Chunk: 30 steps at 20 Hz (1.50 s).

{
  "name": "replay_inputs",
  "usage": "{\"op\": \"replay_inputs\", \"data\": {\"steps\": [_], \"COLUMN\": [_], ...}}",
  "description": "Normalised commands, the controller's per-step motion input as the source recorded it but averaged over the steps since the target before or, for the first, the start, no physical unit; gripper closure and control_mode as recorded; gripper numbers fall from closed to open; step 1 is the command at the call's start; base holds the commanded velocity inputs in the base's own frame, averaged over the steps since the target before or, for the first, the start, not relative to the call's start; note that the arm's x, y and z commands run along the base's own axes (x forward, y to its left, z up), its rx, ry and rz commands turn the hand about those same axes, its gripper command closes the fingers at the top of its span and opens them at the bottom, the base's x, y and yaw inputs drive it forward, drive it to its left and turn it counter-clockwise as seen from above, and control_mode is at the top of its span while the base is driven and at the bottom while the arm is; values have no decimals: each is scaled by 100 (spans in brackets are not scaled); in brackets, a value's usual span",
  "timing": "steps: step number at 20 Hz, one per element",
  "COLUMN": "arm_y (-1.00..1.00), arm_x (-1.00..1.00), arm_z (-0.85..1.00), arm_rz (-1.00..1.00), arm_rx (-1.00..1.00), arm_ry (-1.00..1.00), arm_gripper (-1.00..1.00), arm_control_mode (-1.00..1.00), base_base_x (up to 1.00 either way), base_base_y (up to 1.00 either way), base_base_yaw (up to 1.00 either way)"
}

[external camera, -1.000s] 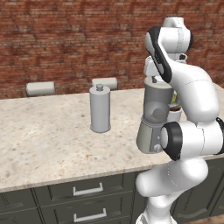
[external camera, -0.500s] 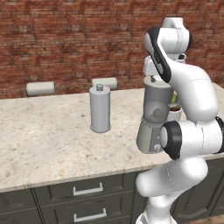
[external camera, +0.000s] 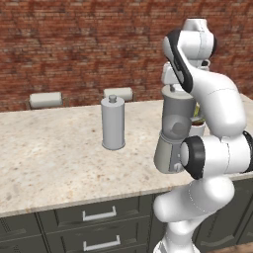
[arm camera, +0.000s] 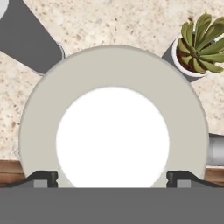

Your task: Open the blender lid, put the apple in the blender, close the lid, and start the blender.

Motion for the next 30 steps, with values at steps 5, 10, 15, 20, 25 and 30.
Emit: {"op": "replay_inputs", "data": {"steps": [5,10,15,20,25,30], "arm_y": [0,-3,-15,-8,0,0], "arm_x": [0,-18,-79,-88,-62,-45], "arm_z": [36,13,0,-25,-69,-60], "arm_rz": [0,0,-3,-5,0,9], "arm_rx": [0,0,4,7,4,16], "arm_ry": [0,-3,-7,-1,0,0], "arm_gripper": [-100,-100,-100,-100,-100,-100], "arm_control_mode": [-100,-100,-100,-100,-100,-100], "base_base_x": [0,0,0,0,0,0], "base_base_y": [0,0,0,0,0,0], "base_base_yaw": [0,0,0,0,0,0]}}
